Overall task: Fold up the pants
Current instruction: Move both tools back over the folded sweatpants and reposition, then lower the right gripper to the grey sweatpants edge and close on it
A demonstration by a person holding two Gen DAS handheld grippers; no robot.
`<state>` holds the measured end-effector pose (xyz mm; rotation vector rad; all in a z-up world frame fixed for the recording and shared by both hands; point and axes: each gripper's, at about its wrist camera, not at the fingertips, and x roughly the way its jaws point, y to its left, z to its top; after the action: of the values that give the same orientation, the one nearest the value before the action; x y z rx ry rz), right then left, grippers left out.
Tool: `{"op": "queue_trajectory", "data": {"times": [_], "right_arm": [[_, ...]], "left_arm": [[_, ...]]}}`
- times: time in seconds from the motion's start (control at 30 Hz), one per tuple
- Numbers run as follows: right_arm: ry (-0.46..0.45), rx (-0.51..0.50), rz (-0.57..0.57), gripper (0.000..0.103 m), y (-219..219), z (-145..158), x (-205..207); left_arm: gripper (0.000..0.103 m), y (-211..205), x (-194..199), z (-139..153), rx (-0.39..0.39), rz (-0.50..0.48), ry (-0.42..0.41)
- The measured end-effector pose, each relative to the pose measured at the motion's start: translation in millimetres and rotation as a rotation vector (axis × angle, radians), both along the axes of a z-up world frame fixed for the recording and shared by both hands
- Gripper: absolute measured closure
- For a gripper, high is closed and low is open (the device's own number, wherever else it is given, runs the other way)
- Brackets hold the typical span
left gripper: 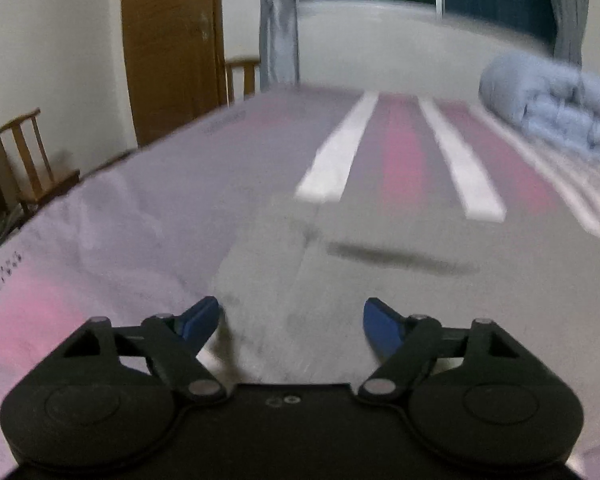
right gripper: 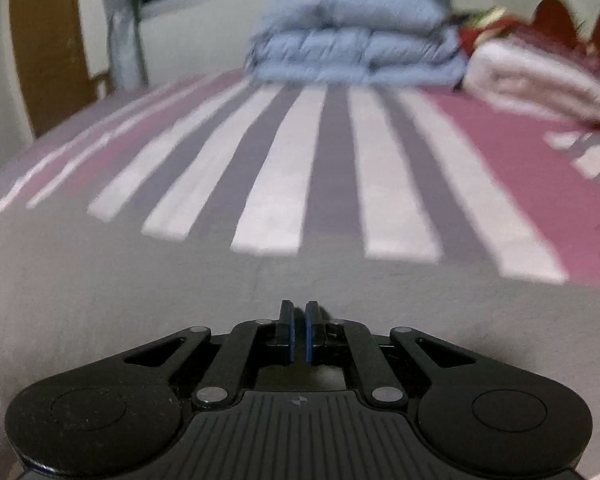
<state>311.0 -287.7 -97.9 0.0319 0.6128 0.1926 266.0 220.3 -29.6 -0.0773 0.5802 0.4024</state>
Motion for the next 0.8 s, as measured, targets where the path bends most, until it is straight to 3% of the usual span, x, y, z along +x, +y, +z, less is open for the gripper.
{"op": "queue_trajectory", "data": {"times": [0.1,0.17,0.27,0.37,0.43,0.57,0.63,0.67,0.7,0.77,0.8], "right_arm": [[-0.037,0.065,-0.020,0.098,-7,11,-1],[-0.031,0.035,-0.031,0.098,-8,6,7],[0.022,-0.017,-0.077,0.099,-25,-11,32],[0.045,0.096,-0.191,0.103,-73,-10,30],[0.036,0.130,-0.277,0.103,-96,2,15],[-0.045,0.202,-0.324,0.102,-134,26,-38],[-0.063,0.212,-0.358,0.081,-151,32,-70],[-0.071,0.232,-0.392,0.043,-162,33,-82],[-0.087,0.249,-0.427,0.018,-171,35,-95],[-0.129,0.322,-0.470,0.022,-187,36,-128],[-0.140,0.362,-0.483,0.036,-191,35,-141]], "left_arm": [[0.028,-20,3,9,0.036,-0.043,-0.035],[0.023,-35,12,5,0.088,-0.095,-0.023],[0.022,-44,28,-22,0.104,-0.120,0.103],[0.021,-48,24,-37,0.133,-0.139,0.088],[0.022,-47,22,-37,0.125,-0.139,0.086],[0.022,-44,19,-36,0.120,-0.145,0.083],[0.022,-41,19,-34,0.107,-0.134,0.074],[0.021,-43,14,-32,0.104,-0.132,0.068],[0.022,-45,10,-30,0.103,-0.134,0.064],[0.022,-48,4,-30,0.097,-0.130,0.056],[0.022,-49,1,-30,0.083,-0.126,0.051]]}}
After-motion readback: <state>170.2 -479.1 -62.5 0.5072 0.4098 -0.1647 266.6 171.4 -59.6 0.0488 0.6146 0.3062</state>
